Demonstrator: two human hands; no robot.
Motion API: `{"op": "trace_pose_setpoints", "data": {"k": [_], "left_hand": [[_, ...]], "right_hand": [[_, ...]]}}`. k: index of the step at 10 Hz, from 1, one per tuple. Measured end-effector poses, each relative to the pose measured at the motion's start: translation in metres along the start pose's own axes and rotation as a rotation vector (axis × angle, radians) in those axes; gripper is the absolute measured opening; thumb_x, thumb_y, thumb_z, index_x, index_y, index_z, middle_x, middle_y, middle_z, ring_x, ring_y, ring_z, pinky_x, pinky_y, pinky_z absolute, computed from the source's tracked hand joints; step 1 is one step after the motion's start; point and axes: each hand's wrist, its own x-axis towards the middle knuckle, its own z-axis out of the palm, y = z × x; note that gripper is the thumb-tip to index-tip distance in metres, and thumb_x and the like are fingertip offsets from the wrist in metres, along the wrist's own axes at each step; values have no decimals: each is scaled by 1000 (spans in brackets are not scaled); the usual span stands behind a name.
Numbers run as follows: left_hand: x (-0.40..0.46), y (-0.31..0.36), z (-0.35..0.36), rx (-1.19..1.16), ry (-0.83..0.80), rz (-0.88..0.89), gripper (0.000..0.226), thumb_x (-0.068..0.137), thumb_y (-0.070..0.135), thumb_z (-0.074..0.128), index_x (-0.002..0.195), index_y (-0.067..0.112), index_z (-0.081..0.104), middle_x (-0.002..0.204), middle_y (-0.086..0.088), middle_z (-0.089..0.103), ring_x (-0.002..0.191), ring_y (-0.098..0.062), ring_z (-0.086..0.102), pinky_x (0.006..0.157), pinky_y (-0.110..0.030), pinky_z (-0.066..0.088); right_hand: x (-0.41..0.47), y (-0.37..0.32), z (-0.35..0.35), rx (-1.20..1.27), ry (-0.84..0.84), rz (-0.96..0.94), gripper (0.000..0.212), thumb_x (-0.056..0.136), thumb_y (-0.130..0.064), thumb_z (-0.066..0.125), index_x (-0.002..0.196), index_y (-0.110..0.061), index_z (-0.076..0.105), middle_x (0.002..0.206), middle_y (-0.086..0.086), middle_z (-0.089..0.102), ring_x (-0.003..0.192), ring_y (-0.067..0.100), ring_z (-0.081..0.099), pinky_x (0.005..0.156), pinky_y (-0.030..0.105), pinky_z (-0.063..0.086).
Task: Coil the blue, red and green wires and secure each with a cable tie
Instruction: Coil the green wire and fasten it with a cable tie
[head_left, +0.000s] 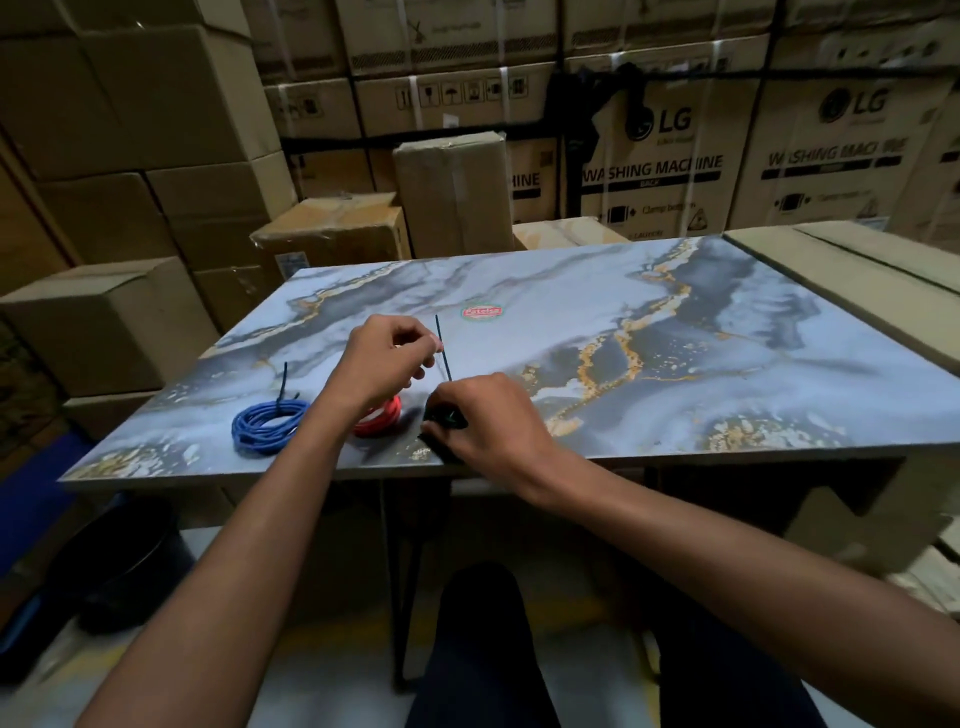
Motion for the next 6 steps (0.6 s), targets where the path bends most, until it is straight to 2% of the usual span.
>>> {"op": "trace_pose_setpoints", "data": {"k": [2, 3, 4, 5, 6], "left_hand": [[-1, 2, 2, 1, 30, 26, 15, 91, 16, 62, 83, 16, 75, 73, -1, 71, 67, -14, 64, 58, -27, 53], [5, 6, 6, 5, 50, 47, 15, 91, 15, 62, 82, 16, 75, 73, 1, 71, 66, -8, 63, 58, -25, 51], [15, 8, 12, 6, 59, 62, 15, 90, 17, 63, 82, 18, 75, 68, 8, 68, 60, 0, 61, 60, -24, 48], [30, 9, 19, 25, 85, 72, 15, 88, 21, 64, 79, 21, 76, 64, 11, 67, 60, 1, 59, 65, -30, 52], [47, 10, 34, 82, 94, 84, 14, 86, 23, 64, 79, 19, 75, 69, 10, 69, 72, -10, 65, 73, -35, 55]], "right_hand": [[4, -14, 8, -3, 27, -3, 18, 86, -28, 70, 94, -13, 76, 89, 12, 72, 90, 36, 64, 67, 36, 40], [6, -16, 9, -17, 29, -16, 20, 89, -32, 67, 96, -15, 75, 92, 10, 68, 95, 32, 58, 73, 37, 42], [5, -12, 4, 17, 80, -2, 22, 90, -37, 66, 94, -17, 77, 88, 6, 67, 91, 28, 55, 70, 37, 40], [7, -3, 0, -38, 146, -2, 23, 90, -35, 62, 92, -19, 79, 86, 2, 72, 87, 27, 57, 67, 37, 46], [17, 28, -5, -70, 142, 87, 24, 92, -31, 58, 94, -18, 77, 90, 3, 73, 88, 29, 59, 74, 43, 49]]}}
